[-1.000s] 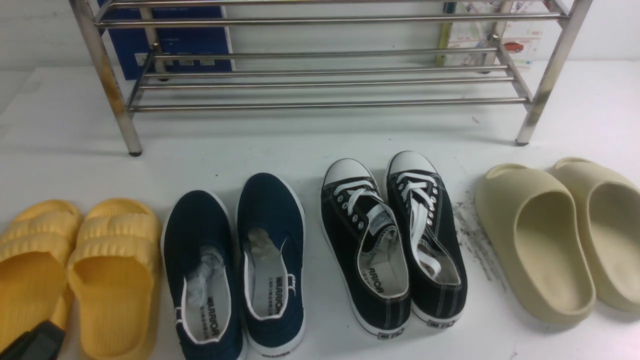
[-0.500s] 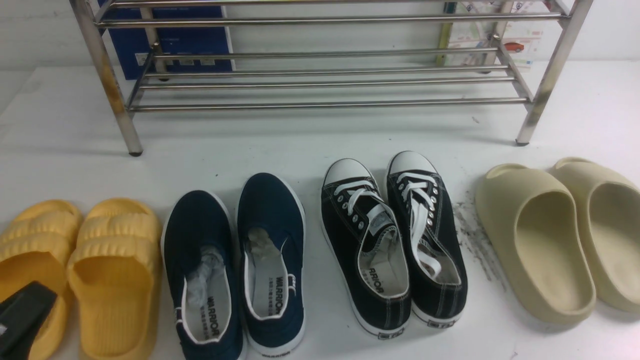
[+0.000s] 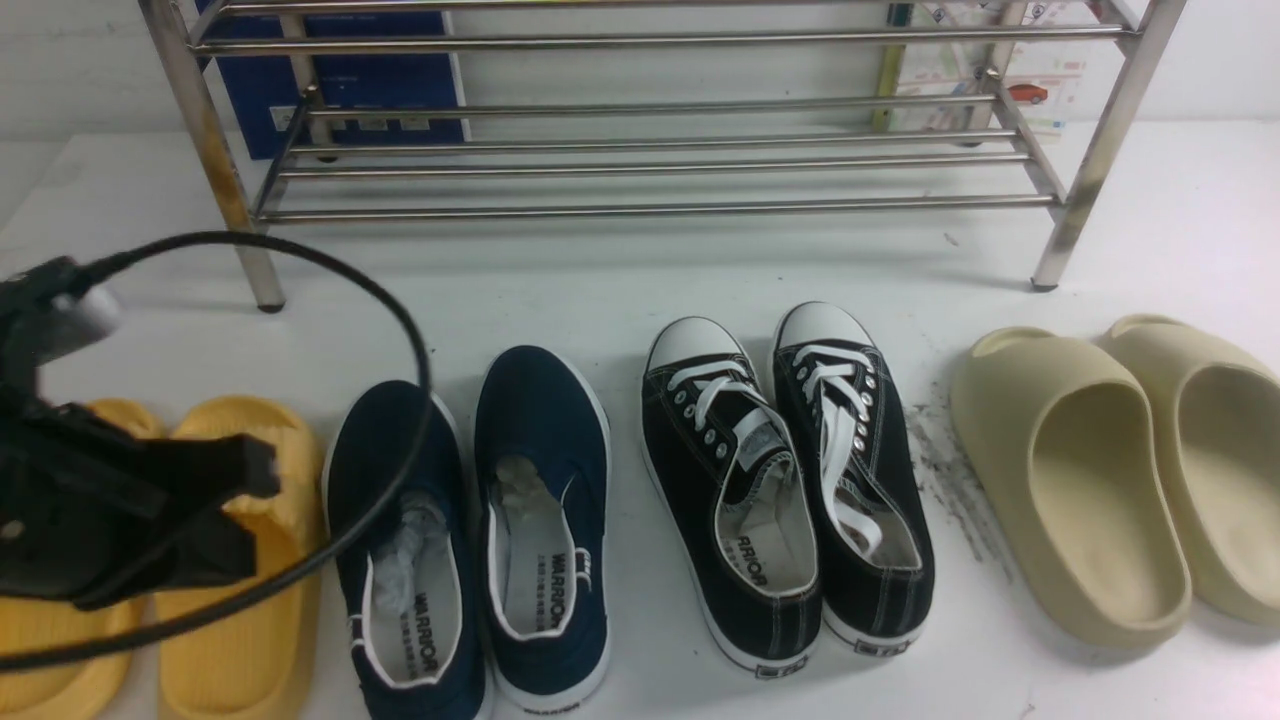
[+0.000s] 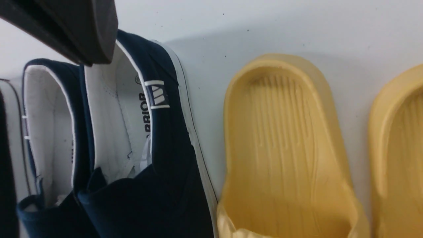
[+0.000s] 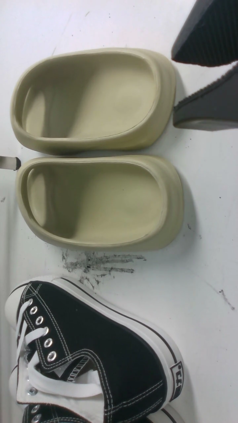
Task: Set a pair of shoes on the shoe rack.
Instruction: Use the left arm to grab the shoe closest to it
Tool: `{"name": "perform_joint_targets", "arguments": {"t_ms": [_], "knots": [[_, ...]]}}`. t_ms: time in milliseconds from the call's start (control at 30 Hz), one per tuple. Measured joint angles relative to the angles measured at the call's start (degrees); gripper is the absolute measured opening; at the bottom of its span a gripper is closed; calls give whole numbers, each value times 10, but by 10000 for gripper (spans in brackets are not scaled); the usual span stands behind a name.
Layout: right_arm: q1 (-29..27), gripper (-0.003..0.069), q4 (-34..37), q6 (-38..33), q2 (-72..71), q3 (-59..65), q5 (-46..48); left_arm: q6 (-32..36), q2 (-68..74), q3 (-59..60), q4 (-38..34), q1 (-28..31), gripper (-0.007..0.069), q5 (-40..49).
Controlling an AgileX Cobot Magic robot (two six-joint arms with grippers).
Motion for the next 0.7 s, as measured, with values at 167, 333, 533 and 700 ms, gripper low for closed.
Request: {"name": "perform_joint_targets", "arguments": {"t_ms": [167,333,533,700], "knots": [[0,239,0,0,0,0,0,-97,98,-40,64,-134,-13,-12],[0,239,0,0,0,0,0,-217,120,-45,148,-214,-12,-12],[0,239,0,0,0,0,0,-281,172,-48,199,-222,171,-10],[0,239,0,0,0,0,0,-301,220,-48,204,-222,353,-11]]}}
